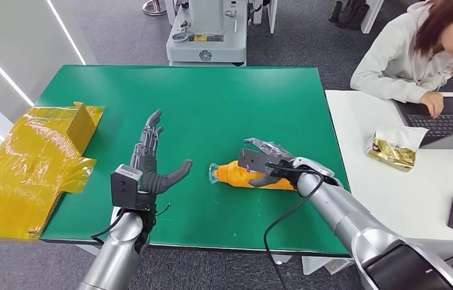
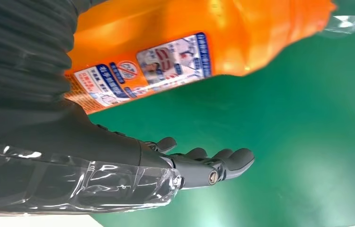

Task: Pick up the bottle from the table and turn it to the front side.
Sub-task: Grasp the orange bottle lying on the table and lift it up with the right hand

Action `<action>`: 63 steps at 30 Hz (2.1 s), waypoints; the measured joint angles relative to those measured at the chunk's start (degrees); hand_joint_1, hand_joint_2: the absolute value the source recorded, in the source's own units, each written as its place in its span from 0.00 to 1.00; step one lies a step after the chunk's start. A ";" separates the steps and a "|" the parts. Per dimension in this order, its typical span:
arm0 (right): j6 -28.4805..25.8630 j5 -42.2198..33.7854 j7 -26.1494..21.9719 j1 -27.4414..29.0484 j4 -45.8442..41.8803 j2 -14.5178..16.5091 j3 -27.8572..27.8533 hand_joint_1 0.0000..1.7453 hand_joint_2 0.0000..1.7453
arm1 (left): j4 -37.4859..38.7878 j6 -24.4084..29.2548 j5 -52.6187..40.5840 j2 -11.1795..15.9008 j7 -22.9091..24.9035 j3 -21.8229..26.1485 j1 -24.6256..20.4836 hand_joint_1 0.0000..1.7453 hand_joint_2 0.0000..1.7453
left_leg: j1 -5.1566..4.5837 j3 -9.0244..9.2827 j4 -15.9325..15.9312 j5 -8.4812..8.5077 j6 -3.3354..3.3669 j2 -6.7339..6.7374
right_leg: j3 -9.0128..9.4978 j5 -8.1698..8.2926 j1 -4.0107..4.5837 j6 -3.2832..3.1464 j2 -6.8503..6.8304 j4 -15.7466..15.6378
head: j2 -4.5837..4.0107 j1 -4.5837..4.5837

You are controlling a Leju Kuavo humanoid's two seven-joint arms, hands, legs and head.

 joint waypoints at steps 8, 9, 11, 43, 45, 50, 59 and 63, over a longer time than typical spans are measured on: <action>0.95 -1.08 0.53 -0.81 1.40 -2.08 3.58 0.00 1.00 | 0.42 -0.52 0.50 0.15 0.04 0.01 0.07 0.00 1.00 | 0.00 -0.03 0.03 0.00 0.00 0.01 | -0.02 0.03 0.00 0.03 0.01 0.00 | 0.00 0.01; 1.04 -1.29 0.68 -0.95 1.52 -2.23 3.92 0.00 1.00 | 0.48 -0.61 0.59 0.14 0.04 0.02 0.07 0.00 1.00 | 0.00 -0.03 0.04 0.00 0.00 0.01 | -0.02 0.03 0.00 0.03 0.01 0.00 | 0.00 0.00; 1.20 -1.77 0.96 -1.11 1.68 -2.62 4.53 0.00 1.00 | 0.51 -0.79 0.75 0.15 0.05 0.02 0.07 0.00 1.00 | 0.00 -0.03 0.04 0.00 0.00 0.00 | -0.02 0.03 0.00 0.03 0.01 0.00 | 0.00 0.00; 4.86 -7.46 2.34 -1.30 1.51 -7.85 10.31 0.85 1.00 | 0.98 -0.57 4.21 1.31 1.56 0.03 1.38 0.00 1.00 | 0.00 -0.04 0.11 0.02 0.03 0.01 | 0.00 0.10 0.00 0.13 0.01 0.00 | 0.00 0.01; 4.41 -7.94 2.61 -1.08 1.19 -8.20 10.51 0.86 1.00 | 0.90 -0.69 4.32 1.39 1.84 0.03 1.40 0.00 1.00 | 0.00 -0.04 0.12 0.02 0.03 0.01 | 0.00 0.11 0.00 0.14 0.01 0.00 | 0.00 0.00; 2.71 -8.65 2.64 0.01 -0.25 -9.28 11.05 0.95 1.00 | 0.90 -0.74 5.18 1.49 1.92 0.03 1.31 0.00 1.00 | 0.00 -0.04 0.13 0.02 0.03 0.01 | 0.00 0.12 0.00 0.15 0.02 -0.01 | 0.00 0.01; 1.39 -16.47 -0.41 1.86 -2.72 -10.92 9.98 1.00 1.00 | 0.03 -0.26 5.84 1.57 1.95 0.03 1.95 0.00 1.00 | 0.00 -0.05 0.15 0.03 0.04 0.02 | 0.02 0.13 0.00 0.17 0.02 -0.01 | 0.00 0.01; -1.35 -19.99 -2.84 4.03 -3.86 -10.72 7.77 1.00 1.00 | -1.35 -0.27 5.75 1.81 2.34 0.03 2.60 0.00 1.00 | 0.01 -0.05 0.15 0.02 0.04 0.02 | 0.02 0.13 0.00 0.17 0.02 -0.01 | 0.00 0.01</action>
